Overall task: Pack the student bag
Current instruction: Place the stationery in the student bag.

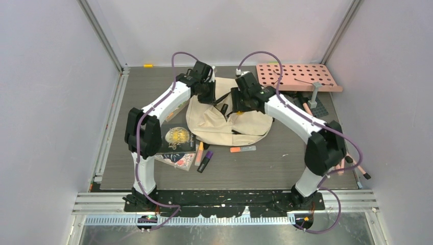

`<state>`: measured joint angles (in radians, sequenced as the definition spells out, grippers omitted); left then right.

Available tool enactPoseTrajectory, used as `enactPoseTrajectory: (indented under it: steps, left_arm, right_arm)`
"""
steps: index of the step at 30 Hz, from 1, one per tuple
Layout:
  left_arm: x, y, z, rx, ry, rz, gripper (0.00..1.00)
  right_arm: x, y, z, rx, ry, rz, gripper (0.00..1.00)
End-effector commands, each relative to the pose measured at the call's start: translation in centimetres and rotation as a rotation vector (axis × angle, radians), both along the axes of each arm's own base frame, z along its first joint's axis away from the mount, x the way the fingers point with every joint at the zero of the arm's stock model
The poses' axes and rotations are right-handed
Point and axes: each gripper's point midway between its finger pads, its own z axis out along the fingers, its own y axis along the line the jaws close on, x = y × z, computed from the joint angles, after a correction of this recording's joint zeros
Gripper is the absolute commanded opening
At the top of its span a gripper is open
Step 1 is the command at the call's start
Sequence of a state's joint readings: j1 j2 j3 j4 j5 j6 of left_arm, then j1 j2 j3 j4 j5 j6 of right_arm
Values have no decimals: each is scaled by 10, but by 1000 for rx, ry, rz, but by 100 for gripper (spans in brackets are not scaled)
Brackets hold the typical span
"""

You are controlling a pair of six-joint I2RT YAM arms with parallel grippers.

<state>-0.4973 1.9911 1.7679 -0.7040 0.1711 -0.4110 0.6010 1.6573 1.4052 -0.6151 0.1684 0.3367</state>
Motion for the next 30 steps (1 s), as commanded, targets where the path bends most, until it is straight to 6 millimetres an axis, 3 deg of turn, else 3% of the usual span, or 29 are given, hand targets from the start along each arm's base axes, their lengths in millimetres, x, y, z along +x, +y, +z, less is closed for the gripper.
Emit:
enactPoseTrajectory:
  steps: [1,7,13,22,26,30]
  left_arm:
    - [-4,0,35,-47,-45,-21,0]
    - [-5,-1,34,-51,-34,-24,0]
    - [-6,-3,33,-60,-26,-24,0]
    - [-6,-3,33,-62,-27,-26,0]
    - [-6,-3,33,-61,-26,-26,0]
    - [-6,-3,33,-60,-28,-27,0]
  right_arm:
    - [34,20,3,53,-2,30,36]
    - [59,48,-17,121,21,47,36]
    - [71,60,-35,164,31,20,36]
    - [78,95,-39,308,22,37,36]
    - [79,100,-47,298,22,33,42]
    - [78,97,-48,289,13,25,57]
